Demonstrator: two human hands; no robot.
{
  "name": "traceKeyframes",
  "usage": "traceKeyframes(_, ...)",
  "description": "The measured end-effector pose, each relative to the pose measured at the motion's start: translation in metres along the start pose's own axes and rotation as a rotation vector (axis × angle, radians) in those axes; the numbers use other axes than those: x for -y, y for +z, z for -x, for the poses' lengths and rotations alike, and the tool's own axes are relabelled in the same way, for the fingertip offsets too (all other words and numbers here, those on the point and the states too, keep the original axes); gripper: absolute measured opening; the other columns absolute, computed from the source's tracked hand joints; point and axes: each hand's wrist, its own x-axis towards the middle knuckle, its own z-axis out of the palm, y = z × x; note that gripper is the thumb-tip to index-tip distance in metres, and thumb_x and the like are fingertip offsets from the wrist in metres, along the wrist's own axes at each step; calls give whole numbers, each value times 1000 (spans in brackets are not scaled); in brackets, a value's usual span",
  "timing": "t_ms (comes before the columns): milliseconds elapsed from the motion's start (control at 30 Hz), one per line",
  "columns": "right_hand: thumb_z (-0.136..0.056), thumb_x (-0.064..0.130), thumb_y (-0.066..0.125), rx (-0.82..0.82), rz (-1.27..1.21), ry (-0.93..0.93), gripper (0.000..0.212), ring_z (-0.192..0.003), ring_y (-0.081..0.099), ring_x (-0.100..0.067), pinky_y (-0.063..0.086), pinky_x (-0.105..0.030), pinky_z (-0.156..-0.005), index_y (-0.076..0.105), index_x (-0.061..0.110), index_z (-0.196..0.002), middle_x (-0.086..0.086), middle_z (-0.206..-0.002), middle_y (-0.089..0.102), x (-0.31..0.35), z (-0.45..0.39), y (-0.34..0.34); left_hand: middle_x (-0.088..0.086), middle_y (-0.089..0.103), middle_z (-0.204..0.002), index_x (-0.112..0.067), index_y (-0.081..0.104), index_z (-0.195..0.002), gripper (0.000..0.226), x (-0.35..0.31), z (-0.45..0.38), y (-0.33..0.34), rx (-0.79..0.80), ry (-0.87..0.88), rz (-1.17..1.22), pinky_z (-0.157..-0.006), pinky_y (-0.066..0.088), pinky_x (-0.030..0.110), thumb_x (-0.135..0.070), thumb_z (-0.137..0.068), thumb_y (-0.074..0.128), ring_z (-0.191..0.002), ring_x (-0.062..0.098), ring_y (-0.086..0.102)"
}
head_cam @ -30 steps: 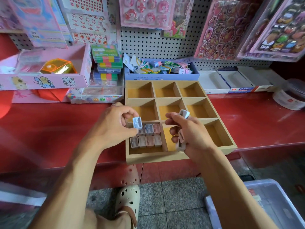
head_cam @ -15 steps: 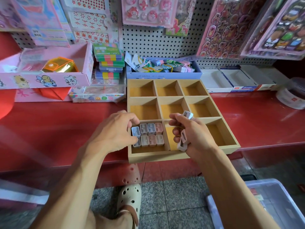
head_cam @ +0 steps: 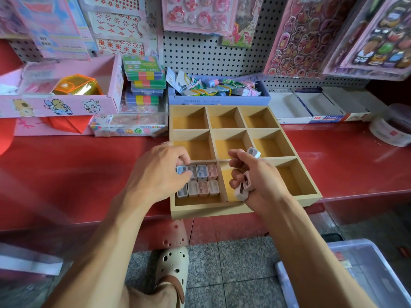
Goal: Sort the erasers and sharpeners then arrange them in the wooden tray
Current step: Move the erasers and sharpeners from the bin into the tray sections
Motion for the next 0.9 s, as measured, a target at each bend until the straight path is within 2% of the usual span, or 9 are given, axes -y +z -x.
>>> traceKeyframes(67,-102,15,53,-2,-126,9,16,-47,40,-9,40,-22,-43,65,5,-101,-3,-71,55,-1,-3,2,-15,58,-70,-27,64,-74,14,-14,2,2,-81,32,165,-60,43,25,-35,-77,75,-62,0,52)
traceKeyframes(233,-104,16,51,-95,-364,-25,17,-43,39,-9,41,-23,-42,60,9,-90,0,-63,48,-1,-9,8,-14,60,-54,-23,66,-60,30,-51,9,17,115,19,368,-51,41,22,-49,-74,73,-50,-1,51)
traceKeyframes(367,-104,20,50,-105,-371,-57,21,-43,37,-9,39,-27,-53,59,13,-87,4,-58,46,1,-7,12,-7,50,-49,-18,60,-55,29,-64,7,24,176,15,435,-48,32,21,-32,-77,73,-49,4,42)
traceKeyframes(467,-105,18,47,-121,-377,-86,19,-42,33,-9,34,-26,-58,57,11,-90,3,-56,44,9,-8,5,-5,57,-50,-16,65,-58,18,-62,4,21,187,-12,473,-51,39,26,-22,-74,73,-49,8,48)
traceKeyframes(533,-104,15,50,-182,-253,-84,17,-40,31,-9,37,-23,-49,55,11,-88,1,-56,42,15,-9,-5,-5,67,-56,-18,68,-64,11,-52,4,16,143,-49,494,-57,51,31,-20,-71,75,-52,12,62)
traceKeyframes(600,-101,19,55,-175,38,-72,21,-39,30,-8,32,-22,-40,53,14,-81,0,-56,40,17,-10,-16,-9,69,-61,-21,67,-66,11,-43,5,13,31,-51,424,-61,57,36,-17,-69,77,-56,10,66)
traceKeyframes(700,-97,44,60,-53,375,-35,39,-41,28,-8,25,-21,-38,48,17,-72,2,-55,36,15,-2,-22,-14,66,-62,-23,64,-70,14,-38,7,13,-130,22,302,-59,54,36,-18,-70,77,-57,8,63)
traceKeyframes(800,-93,55,58,96,454,-28,45,-43,27,-9,22,-21,-40,48,16,-72,3,-55,36,12,10,-15,-13,62,-61,-23,64,-75,15,-40,8,16,-197,132,278,-56,52,36,-14,-72,75,-56,10,61)
traceKeyframes(900,-98,50,54,156,496,-48,44,-41,27,-8,22,-20,-39,53,13,-72,1,-55,37,7,18,-8,-10,62,-62,-23,64,-78,18,-43,8,19,-245,193,277,-53,51,37,-10,-71,74,-54,14,59)
